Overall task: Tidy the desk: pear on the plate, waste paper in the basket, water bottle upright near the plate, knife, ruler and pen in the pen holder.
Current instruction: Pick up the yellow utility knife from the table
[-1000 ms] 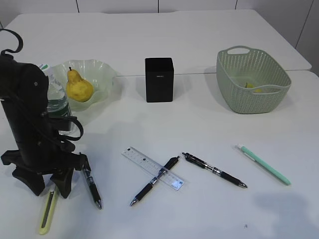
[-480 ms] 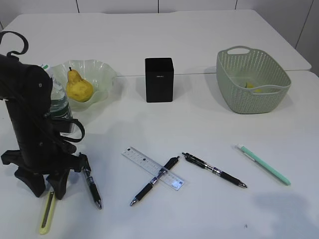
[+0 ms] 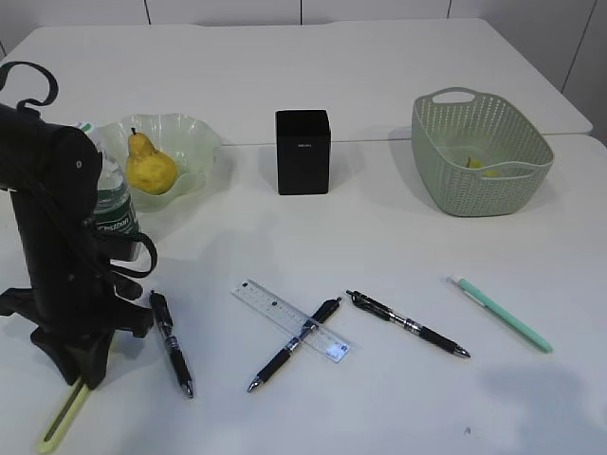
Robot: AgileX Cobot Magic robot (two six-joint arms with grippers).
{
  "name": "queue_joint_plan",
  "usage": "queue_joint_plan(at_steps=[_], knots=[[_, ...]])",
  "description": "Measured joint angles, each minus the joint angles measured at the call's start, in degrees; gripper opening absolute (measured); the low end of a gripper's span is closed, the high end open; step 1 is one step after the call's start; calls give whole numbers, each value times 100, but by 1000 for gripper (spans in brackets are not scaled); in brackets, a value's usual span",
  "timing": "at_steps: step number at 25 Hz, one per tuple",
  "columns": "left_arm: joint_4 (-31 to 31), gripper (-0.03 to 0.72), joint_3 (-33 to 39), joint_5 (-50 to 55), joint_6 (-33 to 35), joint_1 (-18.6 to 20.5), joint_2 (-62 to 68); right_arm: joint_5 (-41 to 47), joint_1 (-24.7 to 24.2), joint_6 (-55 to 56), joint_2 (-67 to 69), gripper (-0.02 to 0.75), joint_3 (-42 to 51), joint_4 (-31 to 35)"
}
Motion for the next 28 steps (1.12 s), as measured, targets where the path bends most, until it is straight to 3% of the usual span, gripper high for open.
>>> queue_joint_plan(at_steps=[8, 15, 28], knots=[[-12, 94, 35, 809, 201, 0, 39, 12, 0, -10, 0, 496, 0, 0], [-144, 94, 57, 888, 302, 0, -220, 12, 0, -10, 0, 495, 0, 0], [-410, 94, -677, 978, 325, 0, -730, 3, 13, -10, 0, 496, 0, 0]])
